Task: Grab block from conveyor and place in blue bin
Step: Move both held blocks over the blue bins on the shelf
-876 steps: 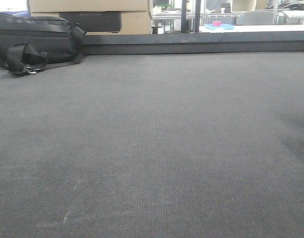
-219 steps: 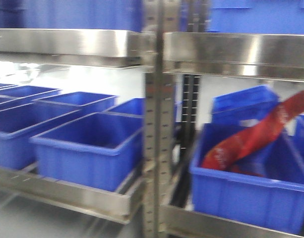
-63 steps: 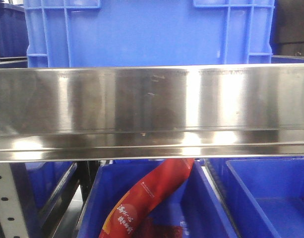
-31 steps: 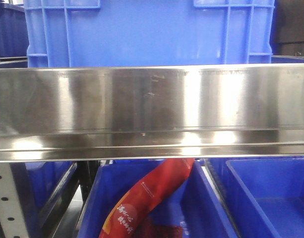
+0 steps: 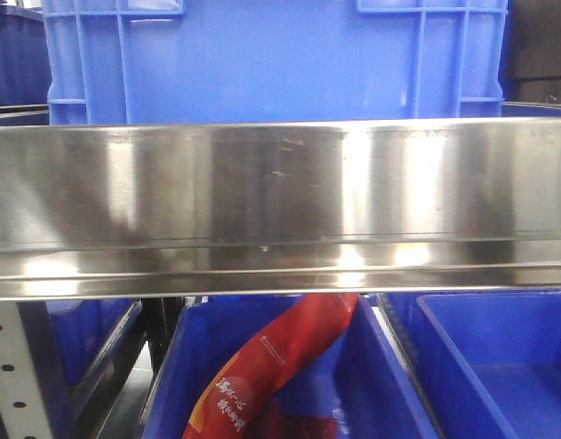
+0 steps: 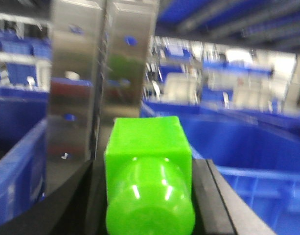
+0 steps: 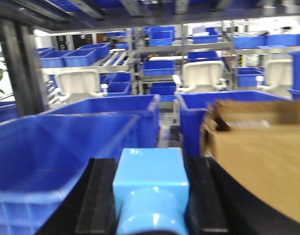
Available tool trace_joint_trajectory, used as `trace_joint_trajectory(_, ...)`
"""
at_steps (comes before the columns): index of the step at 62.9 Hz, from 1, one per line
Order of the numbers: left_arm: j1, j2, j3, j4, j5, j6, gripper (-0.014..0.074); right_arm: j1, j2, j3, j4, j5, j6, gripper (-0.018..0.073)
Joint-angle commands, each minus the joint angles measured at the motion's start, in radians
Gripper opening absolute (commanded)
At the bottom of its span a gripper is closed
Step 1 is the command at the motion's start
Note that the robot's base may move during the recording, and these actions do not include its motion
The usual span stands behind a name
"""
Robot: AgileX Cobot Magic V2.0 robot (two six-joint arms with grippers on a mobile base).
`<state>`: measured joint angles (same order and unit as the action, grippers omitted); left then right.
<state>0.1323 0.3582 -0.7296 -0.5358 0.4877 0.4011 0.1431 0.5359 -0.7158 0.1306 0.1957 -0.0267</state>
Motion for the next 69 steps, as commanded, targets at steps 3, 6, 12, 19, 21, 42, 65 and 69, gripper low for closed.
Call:
trace_joint_trajectory(3, 0.002, 0.141, -0.093, -0.041, 0.071, 0.112, -0.0111, 0.057, 0.133, -0.095, -0.03, -0.01, -0.029, -0.0162)
trace_joint_trajectory(6, 0.002, 0.192, -0.127, -0.059, 0.084, 0.131, -0.0111, 0.078, 0.181, -0.127, -0.034, -0.01, -0.029, -0.0162)
trace_joint_trajectory(12, 0.002, 0.307, -0.214, -0.087, 0.125, 0.149, -0.0111, 0.127, 0.286, -0.204, -0.034, -0.015, -0.029, -0.0162)
trace_joint_trajectory(19, -0.019, 0.417, -0.31, -0.091, 0.159, 0.149, -0.0111, 0.183, 0.392, -0.289, -0.034, -0.022, -0.029, -0.0162)
trace_joint_trajectory(21, -0.033, 0.443, -0.335, -0.089, 0.161, 0.149, -0.0111, 0.199, 0.418, -0.31, -0.034, -0.022, -0.029, -0.0162)
trace_joint_trajectory(42, -0.366, 0.684, -0.528, -0.018, 0.044, 0.149, -0.0111, 0.318, 0.629, -0.478, -0.034, -0.027, -0.029, -0.0162)
trace_joint_trajectory(65, -0.612, 0.953, -0.608, -0.018, -0.173, 0.029, -0.0111, 0.39, 0.721, -0.5, -0.023, -0.129, -0.029, -0.0162)
trace_joint_trajectory(69, -0.614, 1.004, -0.638, -0.021, -0.189, -0.006, -0.0111, 0.389, 0.737, -0.502, -0.021, -0.157, -0.029, -0.0162)
